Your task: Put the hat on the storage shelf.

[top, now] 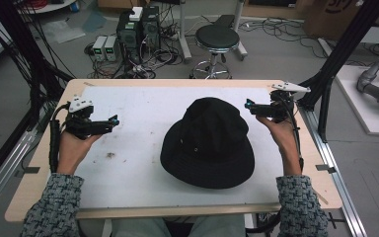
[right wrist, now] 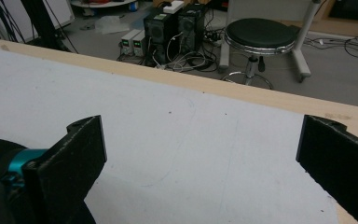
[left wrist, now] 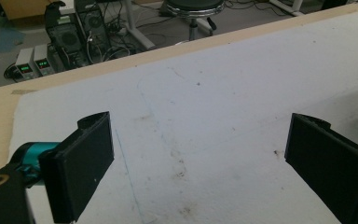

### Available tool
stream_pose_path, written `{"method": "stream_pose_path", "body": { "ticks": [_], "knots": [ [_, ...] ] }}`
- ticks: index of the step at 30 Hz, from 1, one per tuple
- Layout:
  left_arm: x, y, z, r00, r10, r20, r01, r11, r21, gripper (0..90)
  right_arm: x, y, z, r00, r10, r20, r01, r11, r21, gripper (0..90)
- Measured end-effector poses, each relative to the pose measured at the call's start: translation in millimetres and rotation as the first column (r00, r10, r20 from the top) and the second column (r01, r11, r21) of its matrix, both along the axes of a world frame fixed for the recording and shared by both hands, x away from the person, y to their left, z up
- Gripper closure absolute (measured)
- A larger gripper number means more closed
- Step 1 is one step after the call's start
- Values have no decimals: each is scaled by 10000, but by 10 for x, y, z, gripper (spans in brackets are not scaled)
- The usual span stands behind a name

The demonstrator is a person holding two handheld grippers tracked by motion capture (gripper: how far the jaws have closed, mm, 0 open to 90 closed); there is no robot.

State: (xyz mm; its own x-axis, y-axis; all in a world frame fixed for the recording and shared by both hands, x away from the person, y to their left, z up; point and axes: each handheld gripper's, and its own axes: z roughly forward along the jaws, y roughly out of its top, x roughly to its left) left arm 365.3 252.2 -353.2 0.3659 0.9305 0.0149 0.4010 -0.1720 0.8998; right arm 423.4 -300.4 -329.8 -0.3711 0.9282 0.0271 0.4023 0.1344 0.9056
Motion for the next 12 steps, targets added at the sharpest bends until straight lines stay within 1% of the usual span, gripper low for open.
{"method": "stream_pose_path", "body": {
  "ticks": [2,3,7,12],
  "knots": [
    [1,4,-1,10000,-2,1,2,10000,-1,83,6,5,-4,10000,30,16,-30,10000,-4,11],
    [0,4,-1,10000,-8,10,8,10000,-11,83,6,12,-7,10000,50,-59,-50,10000,-7,11],
    [-3,10,2,10000,-18,3,18,10000,-26,83,16,23,-16,9999,61,-118,-62,10000,-54,11],
    [0,14,2,10000,-10,28,10,10000,-64,83,19,16,-16,10000,62,-76,-63,10000,-38,11]
  ]
}}
